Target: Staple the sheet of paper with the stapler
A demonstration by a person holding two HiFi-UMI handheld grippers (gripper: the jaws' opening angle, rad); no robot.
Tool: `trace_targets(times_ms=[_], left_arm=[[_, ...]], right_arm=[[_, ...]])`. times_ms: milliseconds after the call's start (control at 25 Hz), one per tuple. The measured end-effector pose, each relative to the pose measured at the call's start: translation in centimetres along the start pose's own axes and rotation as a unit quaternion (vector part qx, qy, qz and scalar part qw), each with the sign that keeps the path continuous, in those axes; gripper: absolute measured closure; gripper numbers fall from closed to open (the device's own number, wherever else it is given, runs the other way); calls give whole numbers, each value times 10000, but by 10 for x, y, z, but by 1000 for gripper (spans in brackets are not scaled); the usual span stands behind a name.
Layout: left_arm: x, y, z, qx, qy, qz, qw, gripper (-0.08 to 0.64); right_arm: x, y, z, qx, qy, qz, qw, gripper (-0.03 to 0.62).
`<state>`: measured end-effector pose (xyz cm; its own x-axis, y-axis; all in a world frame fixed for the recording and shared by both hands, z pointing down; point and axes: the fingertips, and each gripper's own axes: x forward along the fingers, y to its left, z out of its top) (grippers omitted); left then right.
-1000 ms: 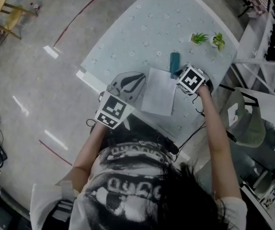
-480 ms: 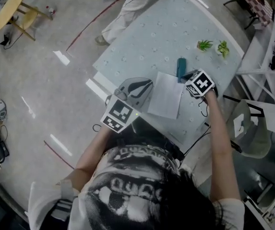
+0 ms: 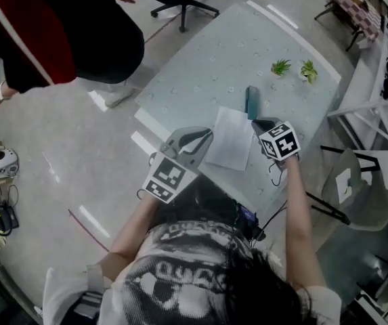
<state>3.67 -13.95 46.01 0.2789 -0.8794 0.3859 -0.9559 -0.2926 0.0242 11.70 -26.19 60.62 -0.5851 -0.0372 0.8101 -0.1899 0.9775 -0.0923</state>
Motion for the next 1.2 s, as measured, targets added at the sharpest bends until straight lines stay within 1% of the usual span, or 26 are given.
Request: trace_targets(times_ms=[120, 280, 400, 520, 640, 840, 1080, 1200], left_arm=[[-8, -15, -3, -40, 30, 63, 10000, 551], [-17, -27, -13, 0, 190, 59, 9998, 551], [-21, -29, -14, 47, 239, 46, 9997, 551], [-27, -30, -10, 136, 200, -16, 9997, 550], [-36, -32, -10, 216, 171, -72, 9996, 551], [-68, -40, -24, 255, 161, -205, 9993, 551], [-119, -53, -48, 218, 89, -338, 9992, 551], [-140, -67, -57, 221, 33, -443, 9988, 551]], right_arm=[[-8, 21, -9, 217, -356, 34, 9991, 597], [-18, 48, -15, 585, -876, 15, 9944, 597], [-27, 65, -14, 843, -1212, -65, 9890, 597], [-37, 80, -10, 1114, -1530, -182, 9818, 597], [-48, 98, -8, 1327, -1744, -314, 9752, 597], [-65, 141, -7, 1466, -1983, -509, 9678, 597], [-83, 197, 0, 1638, -2521, -826, 9501, 598], [-93, 224, -5, 1615, -2633, -986, 9460, 598]])
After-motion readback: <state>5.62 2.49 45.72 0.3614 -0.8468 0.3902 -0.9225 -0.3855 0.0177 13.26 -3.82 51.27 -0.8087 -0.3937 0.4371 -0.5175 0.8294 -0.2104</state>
